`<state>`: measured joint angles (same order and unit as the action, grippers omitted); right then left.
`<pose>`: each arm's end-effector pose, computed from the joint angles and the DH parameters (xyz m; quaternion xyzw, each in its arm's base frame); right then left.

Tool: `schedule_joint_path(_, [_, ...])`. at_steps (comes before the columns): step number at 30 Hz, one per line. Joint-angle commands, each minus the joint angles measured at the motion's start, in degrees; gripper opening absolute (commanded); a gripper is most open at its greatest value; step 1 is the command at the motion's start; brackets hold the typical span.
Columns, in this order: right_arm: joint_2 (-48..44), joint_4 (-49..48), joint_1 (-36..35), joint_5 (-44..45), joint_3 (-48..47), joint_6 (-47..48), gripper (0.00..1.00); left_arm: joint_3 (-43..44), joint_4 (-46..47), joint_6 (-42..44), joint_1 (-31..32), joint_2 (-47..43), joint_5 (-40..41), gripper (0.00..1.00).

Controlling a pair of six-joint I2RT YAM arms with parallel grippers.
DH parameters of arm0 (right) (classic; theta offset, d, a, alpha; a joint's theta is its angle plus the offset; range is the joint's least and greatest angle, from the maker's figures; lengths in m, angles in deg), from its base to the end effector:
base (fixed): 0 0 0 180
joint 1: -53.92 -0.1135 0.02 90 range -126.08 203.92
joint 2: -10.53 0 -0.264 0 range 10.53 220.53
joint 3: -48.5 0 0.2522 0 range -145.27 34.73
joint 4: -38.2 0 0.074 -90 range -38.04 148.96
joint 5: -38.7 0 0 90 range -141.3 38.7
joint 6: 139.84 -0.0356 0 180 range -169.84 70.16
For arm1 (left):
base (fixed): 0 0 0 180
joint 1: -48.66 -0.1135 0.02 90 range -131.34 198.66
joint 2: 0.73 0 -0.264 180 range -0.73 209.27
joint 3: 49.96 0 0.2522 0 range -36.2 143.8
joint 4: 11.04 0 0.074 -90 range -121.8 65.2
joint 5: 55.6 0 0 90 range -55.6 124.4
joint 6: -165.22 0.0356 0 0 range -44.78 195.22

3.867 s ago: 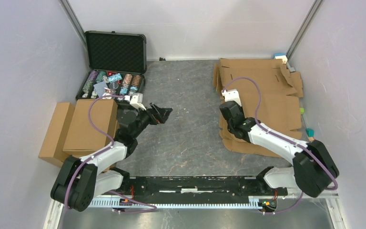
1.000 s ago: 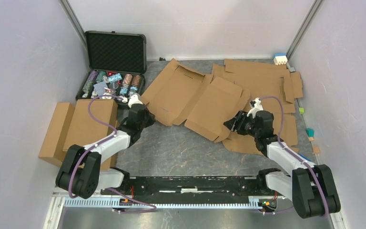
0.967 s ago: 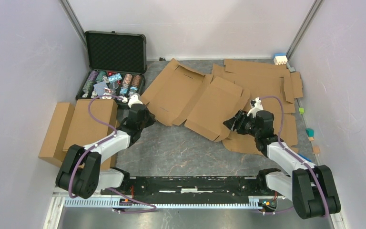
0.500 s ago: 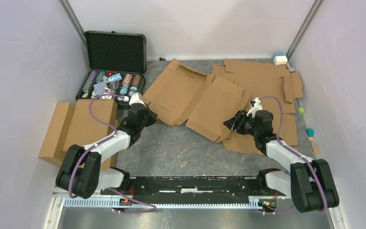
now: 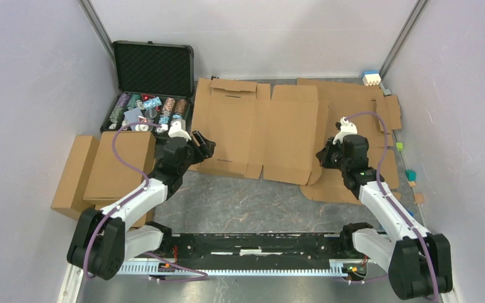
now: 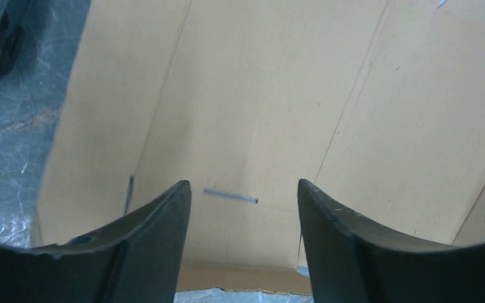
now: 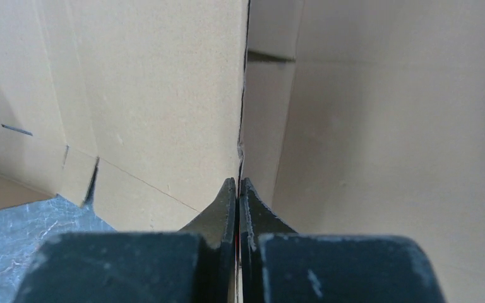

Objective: Fold the paper box

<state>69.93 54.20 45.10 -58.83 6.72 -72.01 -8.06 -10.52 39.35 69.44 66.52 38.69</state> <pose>0.2137 0.0379 0.2039 0.0714 0.8771 0.1817 0.4388 0.2302 -0.0845 0.2030 -0.1305 0.8321 -0.2276 0.4887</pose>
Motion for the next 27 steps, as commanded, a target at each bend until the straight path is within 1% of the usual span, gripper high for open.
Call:
schedule_joint_path(1, [-4.73,9.43,0.08,-0.85,-7.64,11.87,0.01,-1.99,4.08,2.61,0.22,-4.56,1.55,0.72])
schedule_joint_path(3, [-5.49,13.65,0.04,-2.34,-11.14,15.53,0.02,-1.88,3.69,2.86,0.21,-5.02,2.08,0.73])
schedule_joint_path(6, [-7.49,17.43,0.05,-0.37,-13.63,19.14,0.03,-1.87,2.51,3.24,0.21,-6.2,3.99,0.76])
schedule_joint_path(7, [-8.44,17.83,0.05,0.7,-13.58,20.05,0.04,-2.07,2.2,3.33,0.21,-6.91,5.11,0.78])
schedule_joint_path(9, [-10.49,17.66,-0.02,2.22,-12.78,20.62,0.04,-2.66,1.17,2.06,0.12,-8.07,8.21,0.86])
schedule_joint_path(12, [-13.36,16.24,-0.05,1.02,-11.09,21.35,0.04,-3.37,1.69,2.07,-0.11,-8.5,9.2,0.89])
schedule_joint_path(14, [-14.84,15.77,0.01,1.05,-10.46,21.72,0.03,-3.28,1.73,1.3,-0.46,-7.2,9.63,0.92])
schedule_joint_path(16, [-16.29,15.28,-0.01,1.36,-9.91,23.22,0.0,-2.8,1.84,1.1,-1.43,-5.0,9.1,0.92])
schedule_joint_path(19, [-18.49,14.51,-0.12,2.4,-8.65,24.14,0.0,-2.86,4.58,0.6,-2.95,-1.89,5.77,0.92])
schedule_joint_path(22, [-20.88,12.45,-0.14,1.72,-6.63,24.38,0.0,-3.2,8.79,1.85,-3.8,1.48,1.76,0.92])
schedule_joint_path(27, [-22.27,11.78,-0.09,1.58,-6.1,24.48,0.0,-0.79,9.71,2.35,-4.23,6.78,-0.42,0.93])
